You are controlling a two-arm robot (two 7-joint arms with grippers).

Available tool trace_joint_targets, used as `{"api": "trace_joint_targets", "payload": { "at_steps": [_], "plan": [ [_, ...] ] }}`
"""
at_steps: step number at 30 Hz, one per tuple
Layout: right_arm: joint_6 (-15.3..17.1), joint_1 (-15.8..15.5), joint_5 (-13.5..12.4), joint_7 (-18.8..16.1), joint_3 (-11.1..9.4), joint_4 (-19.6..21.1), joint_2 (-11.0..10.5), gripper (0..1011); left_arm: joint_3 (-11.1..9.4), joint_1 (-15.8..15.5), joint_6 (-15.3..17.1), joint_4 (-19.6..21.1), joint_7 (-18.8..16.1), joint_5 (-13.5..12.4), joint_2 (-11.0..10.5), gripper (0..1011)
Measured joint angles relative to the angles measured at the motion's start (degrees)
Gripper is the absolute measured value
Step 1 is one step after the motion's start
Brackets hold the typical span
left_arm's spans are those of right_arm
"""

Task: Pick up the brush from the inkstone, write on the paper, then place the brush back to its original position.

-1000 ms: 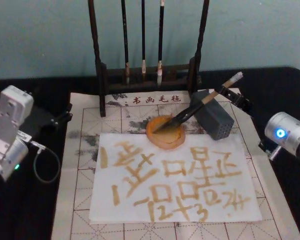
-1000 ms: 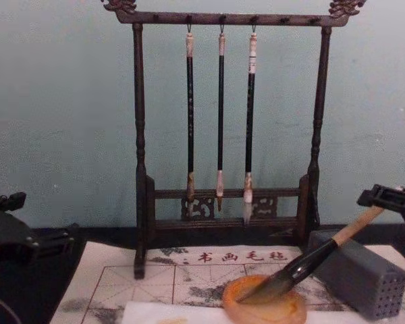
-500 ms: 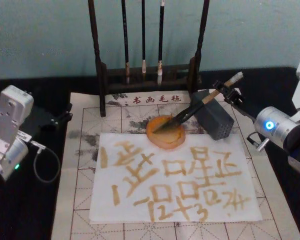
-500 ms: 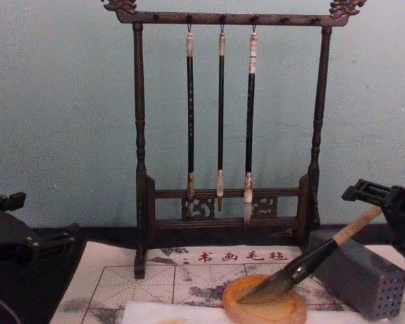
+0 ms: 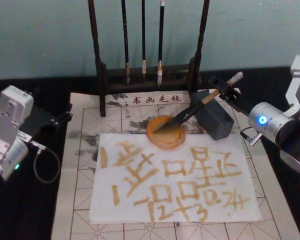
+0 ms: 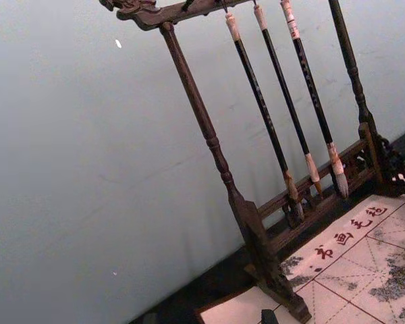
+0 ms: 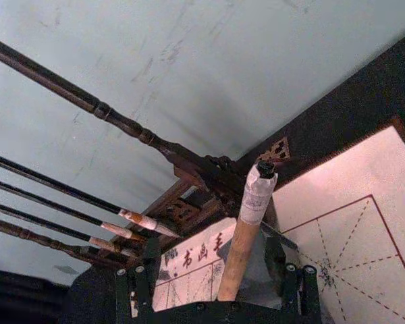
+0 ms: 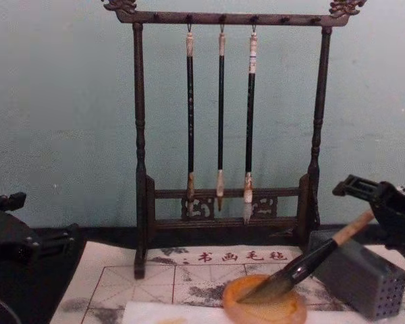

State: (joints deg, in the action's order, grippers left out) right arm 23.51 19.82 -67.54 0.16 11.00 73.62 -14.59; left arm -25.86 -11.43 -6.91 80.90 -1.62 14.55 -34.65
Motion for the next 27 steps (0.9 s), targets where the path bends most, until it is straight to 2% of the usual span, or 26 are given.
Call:
{"api": "trace_joint_targets", "payload": {
  "at_steps": [20, 27],
  "plan": [
    [-2.9, 3.0, -1.4, 0.7, 2.8, -4.3, 0.3, 1000, 0.0, 0.0, 0.0, 0.0, 0.0, 0.0, 0.0, 1001],
    [-3.9, 3.2, -2.1, 0.9, 3.5, -4.6, 0.2, 1000, 0.0, 0.0, 0.0, 0.0, 0.0, 0.0, 0.0, 1001]
  ]
}}
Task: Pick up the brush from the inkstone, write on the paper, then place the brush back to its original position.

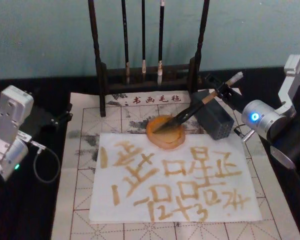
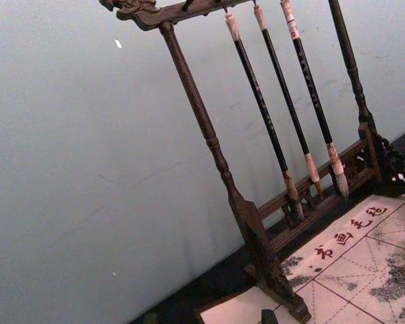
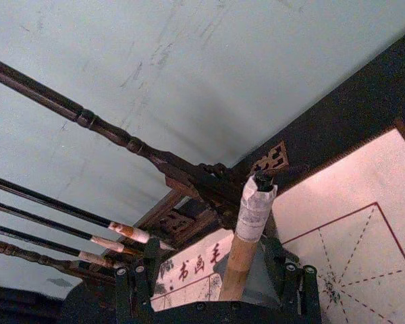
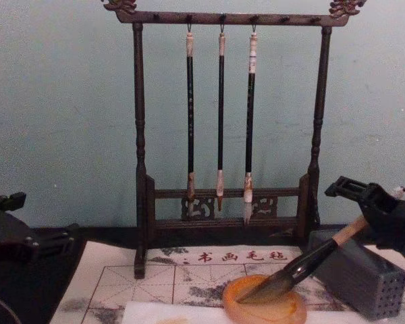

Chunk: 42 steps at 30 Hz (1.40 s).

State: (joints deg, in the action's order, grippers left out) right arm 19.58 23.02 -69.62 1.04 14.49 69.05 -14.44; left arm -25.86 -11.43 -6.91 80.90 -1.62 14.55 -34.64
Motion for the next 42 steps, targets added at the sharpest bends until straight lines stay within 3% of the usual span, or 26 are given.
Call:
{"api": "trace_joint_targets", "payload": {
  "at_steps": [20, 34, 42],
  "plan": [
    [-1.8, 1.1, -1.6, 0.2, 2.5, -1.1, -1.0, 1000, 0.0, 0.0, 0.0, 0.0, 0.0, 0.0, 0.0, 1001],
    [-1.7, 1.0, -1.6, 0.2, 2.3, -1.1, -1.0, 1000, 0.0, 0.0, 0.0, 0.0, 0.0, 0.0, 0.0, 1001],
    [-1.6, 1.0, -1.6, 0.2, 2.3, -1.0, -1.0, 818, 0.0, 0.0, 0.0, 0.0, 0.0, 0.0, 0.0, 1001]
  ]
}}
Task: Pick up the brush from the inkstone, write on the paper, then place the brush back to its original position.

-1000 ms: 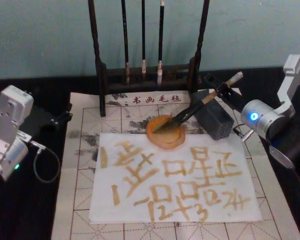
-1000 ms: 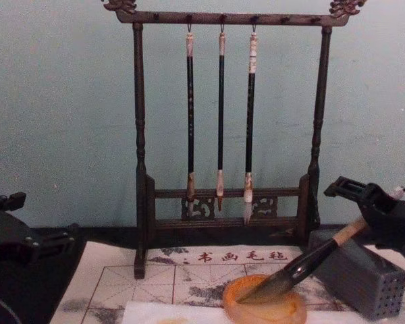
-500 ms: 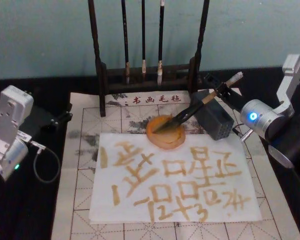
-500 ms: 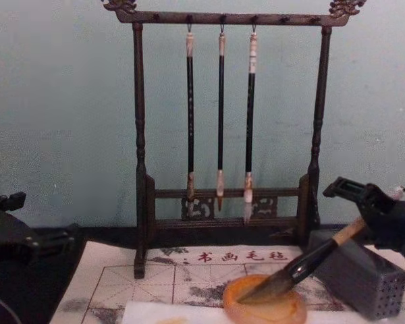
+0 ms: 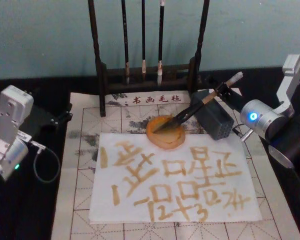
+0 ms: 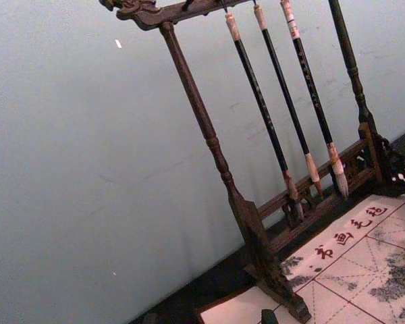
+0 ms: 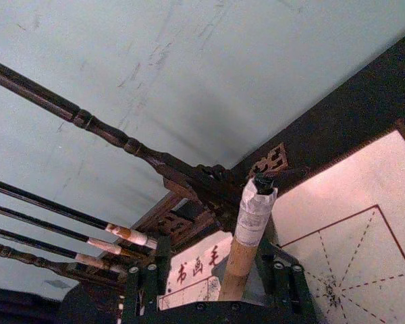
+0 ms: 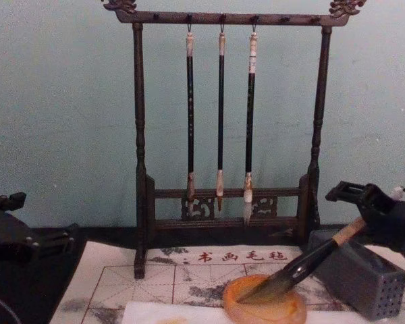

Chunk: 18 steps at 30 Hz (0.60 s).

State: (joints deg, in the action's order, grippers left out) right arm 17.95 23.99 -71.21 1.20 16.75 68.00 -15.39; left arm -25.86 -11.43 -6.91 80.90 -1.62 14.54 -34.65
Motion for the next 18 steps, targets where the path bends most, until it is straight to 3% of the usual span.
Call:
{"api": "trace_joint_targets", "payload": {
  "at_steps": [18],
  "plan": [
    [0.1, 0.0, 0.0, -0.1, -0.1, 0.0, 0.0, 249, 0.0, 0.0, 0.0, 0.0, 0.0, 0.0, 0.0, 1001]
  ]
}}
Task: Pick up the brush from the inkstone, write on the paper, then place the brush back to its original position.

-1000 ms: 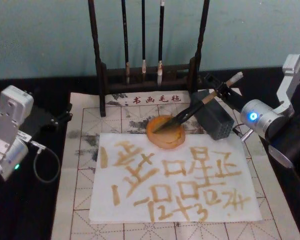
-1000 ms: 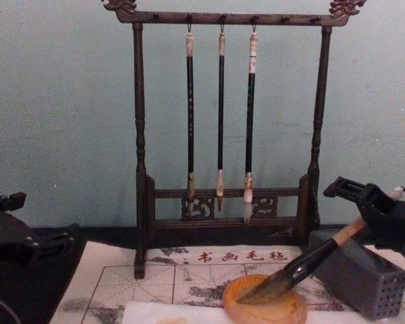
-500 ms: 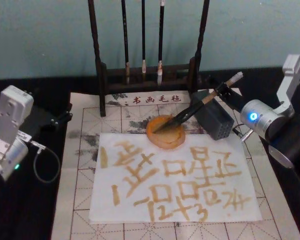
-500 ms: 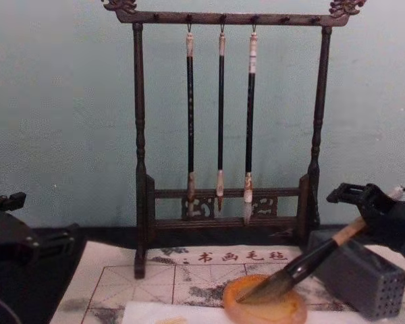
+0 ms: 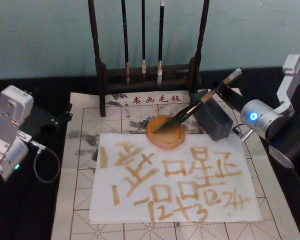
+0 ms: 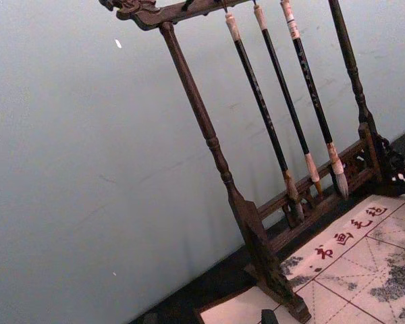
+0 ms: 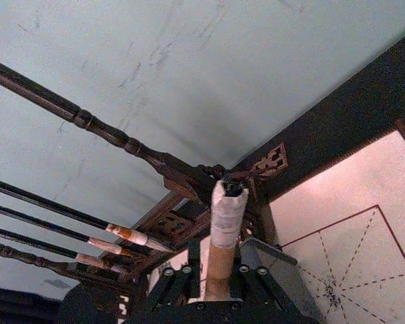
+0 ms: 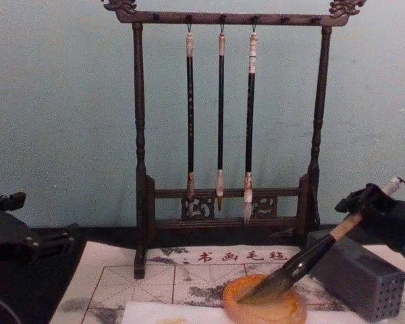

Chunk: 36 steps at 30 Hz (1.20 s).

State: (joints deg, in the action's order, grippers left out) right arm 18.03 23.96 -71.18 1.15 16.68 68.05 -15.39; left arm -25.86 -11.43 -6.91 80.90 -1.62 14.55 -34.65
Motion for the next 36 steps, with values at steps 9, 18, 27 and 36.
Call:
{"api": "trace_joint_targets", "payload": {
  "at_steps": [9, 18, 27, 36],
  "plan": [
    [0.0, 0.0, 0.0, 0.0, 0.0, 0.0, 0.0, 179, 0.0, 0.0, 0.0, 0.0, 0.0, 0.0, 0.0, 1001],
    [0.0, 0.0, 0.1, 0.0, 0.0, 0.0, 0.0, 179, 0.0, 0.0, 0.0, 0.0, 0.0, 0.0, 0.0, 1001],
    [-0.8, 0.0, -0.2, -0.8, 0.9, 0.8, -0.8, 179, 0.0, 0.0, 0.0, 0.0, 0.0, 0.0, 0.0, 1001],
    [-3.9, -0.7, 1.0, -2.8, 3.0, 3.9, -2.7, 179, 0.0, 0.0, 0.0, 0.0, 0.0, 0.0, 0.0, 1001]
  ]
}}
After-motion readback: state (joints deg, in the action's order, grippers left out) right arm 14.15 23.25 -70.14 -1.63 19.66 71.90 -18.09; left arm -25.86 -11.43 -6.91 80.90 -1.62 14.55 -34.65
